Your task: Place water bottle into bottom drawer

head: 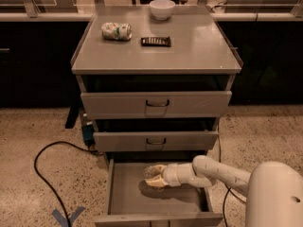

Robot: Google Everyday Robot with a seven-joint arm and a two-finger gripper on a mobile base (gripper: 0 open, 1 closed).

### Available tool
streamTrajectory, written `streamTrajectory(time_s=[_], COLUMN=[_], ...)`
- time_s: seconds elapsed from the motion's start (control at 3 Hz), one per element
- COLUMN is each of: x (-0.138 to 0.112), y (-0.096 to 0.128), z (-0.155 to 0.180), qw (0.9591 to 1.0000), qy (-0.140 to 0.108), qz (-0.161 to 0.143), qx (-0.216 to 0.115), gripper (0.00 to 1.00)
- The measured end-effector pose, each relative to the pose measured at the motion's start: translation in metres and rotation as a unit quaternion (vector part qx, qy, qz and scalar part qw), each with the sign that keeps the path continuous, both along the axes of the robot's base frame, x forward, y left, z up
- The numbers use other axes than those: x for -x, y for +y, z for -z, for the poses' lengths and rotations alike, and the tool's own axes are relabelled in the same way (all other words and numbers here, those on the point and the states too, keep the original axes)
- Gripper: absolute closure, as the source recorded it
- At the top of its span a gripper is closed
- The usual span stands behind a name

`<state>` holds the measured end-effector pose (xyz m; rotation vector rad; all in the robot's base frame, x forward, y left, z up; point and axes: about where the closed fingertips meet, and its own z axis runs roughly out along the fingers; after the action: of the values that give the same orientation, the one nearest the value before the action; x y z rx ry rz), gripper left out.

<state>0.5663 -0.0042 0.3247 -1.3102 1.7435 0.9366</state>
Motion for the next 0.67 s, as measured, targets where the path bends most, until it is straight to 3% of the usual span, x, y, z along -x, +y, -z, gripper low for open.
streamTrajectory(time_s=[0.33,0.67], x=[0.000,0.003], y=[0.000,0.002], z=[0.000,0.020], qw=[1.0000,0.9996], qy=[0.000,0.016], qz=[0.000,-0.004], qx=[0.000,0.022], gripper=[1.00,1.00])
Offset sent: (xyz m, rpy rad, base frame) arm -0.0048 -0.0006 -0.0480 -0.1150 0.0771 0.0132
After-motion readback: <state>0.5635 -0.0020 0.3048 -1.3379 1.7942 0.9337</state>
